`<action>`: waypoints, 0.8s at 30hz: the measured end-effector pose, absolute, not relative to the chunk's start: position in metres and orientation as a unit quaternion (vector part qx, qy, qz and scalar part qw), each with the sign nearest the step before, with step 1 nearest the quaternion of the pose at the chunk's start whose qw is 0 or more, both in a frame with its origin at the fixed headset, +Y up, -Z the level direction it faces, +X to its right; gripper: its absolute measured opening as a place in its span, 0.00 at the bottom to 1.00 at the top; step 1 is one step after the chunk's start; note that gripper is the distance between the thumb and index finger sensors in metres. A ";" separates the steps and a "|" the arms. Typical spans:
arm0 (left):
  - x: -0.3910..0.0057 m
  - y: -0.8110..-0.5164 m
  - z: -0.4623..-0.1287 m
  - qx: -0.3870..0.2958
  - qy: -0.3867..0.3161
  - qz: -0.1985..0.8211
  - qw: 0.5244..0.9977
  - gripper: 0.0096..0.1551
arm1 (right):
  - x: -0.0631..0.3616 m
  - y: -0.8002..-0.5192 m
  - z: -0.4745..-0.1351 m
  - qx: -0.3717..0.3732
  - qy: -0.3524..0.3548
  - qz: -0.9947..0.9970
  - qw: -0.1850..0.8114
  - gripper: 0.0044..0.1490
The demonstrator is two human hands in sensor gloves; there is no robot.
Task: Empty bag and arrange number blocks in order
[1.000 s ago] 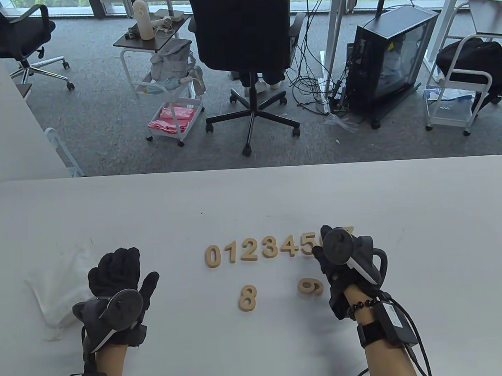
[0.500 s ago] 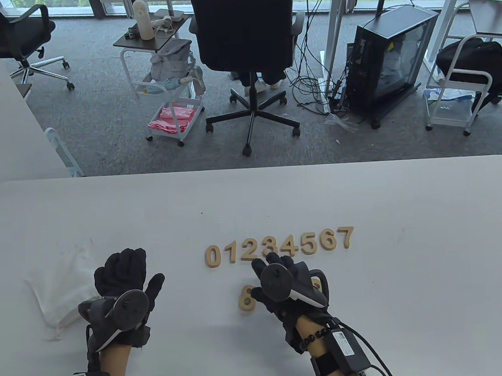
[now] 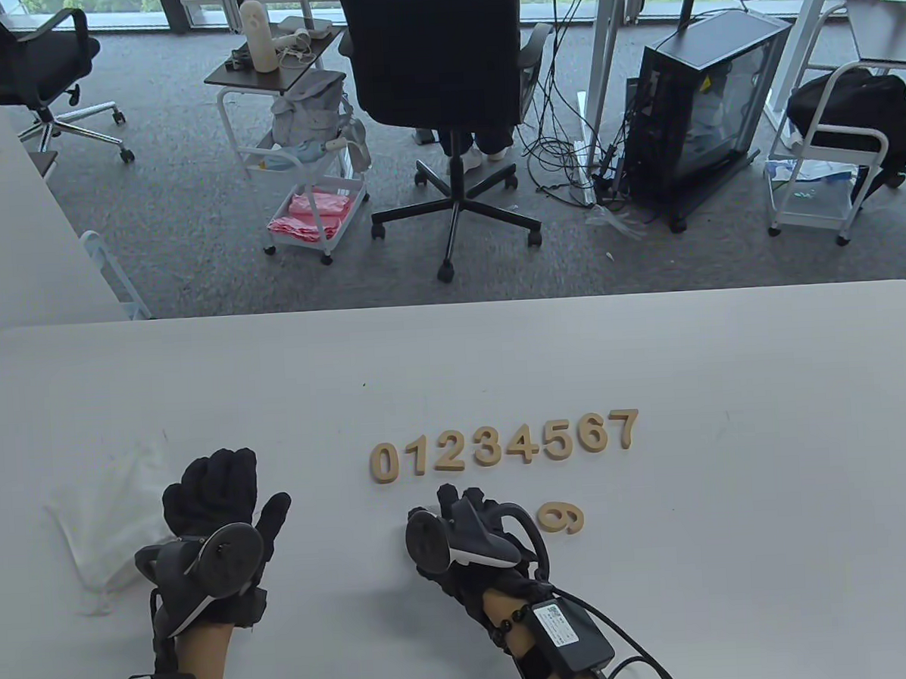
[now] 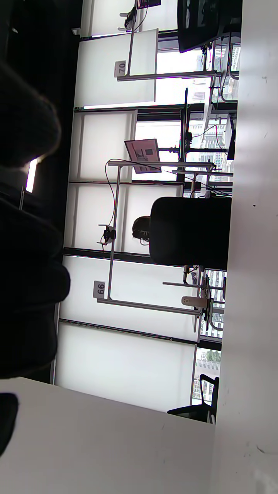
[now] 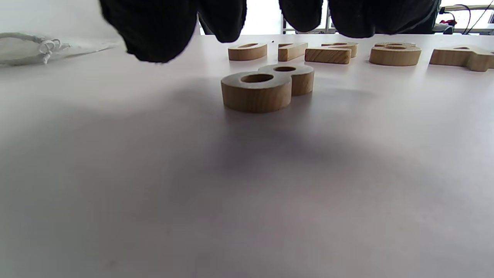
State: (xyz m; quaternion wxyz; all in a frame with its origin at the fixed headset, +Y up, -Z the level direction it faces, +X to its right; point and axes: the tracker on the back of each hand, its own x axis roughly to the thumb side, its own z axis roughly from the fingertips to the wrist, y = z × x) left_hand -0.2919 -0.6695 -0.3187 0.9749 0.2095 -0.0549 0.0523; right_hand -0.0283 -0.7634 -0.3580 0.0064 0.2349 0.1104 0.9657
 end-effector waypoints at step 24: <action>-0.293 -0.670 -0.319 0.205 -0.052 0.052 0.976 0.44 | -0.032 -0.780 -0.359 0.233 0.073 0.968 -0.057 0.38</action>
